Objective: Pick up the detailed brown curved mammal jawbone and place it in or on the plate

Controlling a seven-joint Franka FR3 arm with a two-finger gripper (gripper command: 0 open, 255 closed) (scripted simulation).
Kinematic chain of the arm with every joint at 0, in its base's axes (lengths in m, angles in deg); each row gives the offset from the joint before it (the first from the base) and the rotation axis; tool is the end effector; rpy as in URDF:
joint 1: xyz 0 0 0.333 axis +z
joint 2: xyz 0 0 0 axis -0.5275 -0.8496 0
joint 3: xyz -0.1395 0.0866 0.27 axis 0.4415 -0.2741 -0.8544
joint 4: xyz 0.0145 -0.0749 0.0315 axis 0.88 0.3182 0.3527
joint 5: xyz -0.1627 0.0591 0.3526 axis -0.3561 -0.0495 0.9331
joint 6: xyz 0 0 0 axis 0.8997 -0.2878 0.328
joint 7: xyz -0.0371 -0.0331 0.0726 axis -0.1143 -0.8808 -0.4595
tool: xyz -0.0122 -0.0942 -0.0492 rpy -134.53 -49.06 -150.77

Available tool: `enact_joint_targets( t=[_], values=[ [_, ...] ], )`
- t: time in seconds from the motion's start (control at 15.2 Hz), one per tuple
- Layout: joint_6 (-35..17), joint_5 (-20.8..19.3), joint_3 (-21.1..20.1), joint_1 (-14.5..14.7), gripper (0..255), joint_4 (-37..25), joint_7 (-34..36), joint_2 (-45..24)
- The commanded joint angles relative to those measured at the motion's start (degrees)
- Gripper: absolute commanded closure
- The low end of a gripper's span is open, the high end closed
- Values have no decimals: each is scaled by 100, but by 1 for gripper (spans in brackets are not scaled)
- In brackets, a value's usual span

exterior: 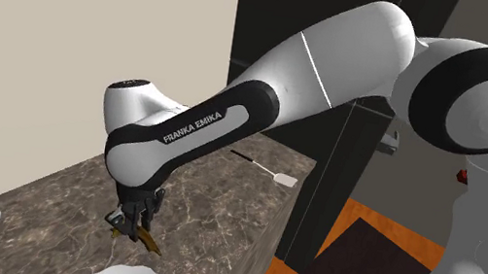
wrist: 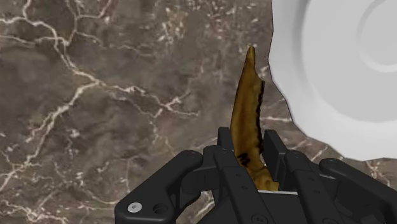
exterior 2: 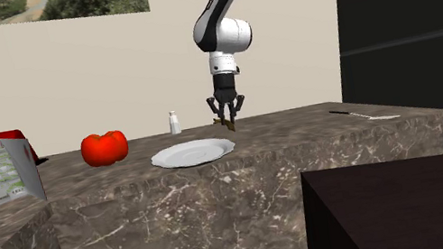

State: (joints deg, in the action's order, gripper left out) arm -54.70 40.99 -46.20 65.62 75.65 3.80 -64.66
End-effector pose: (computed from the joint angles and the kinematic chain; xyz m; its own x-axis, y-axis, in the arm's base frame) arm 0.5366 0.4073 0.2629 0.9362 0.3364 -0.1014 0.3284 -0.9404 -0.0884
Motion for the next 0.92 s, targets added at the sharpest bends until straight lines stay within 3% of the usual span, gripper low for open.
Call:
enact_joint_targets(
  t=[0.0,0.33,0.86],
  values=[
    [112,-3,-2,5,255,-18,20,94],
    [346,-7,-2,2,255,-83,43,264],
    [30,-29,-247,670,255,508,935,640]
  ],
)
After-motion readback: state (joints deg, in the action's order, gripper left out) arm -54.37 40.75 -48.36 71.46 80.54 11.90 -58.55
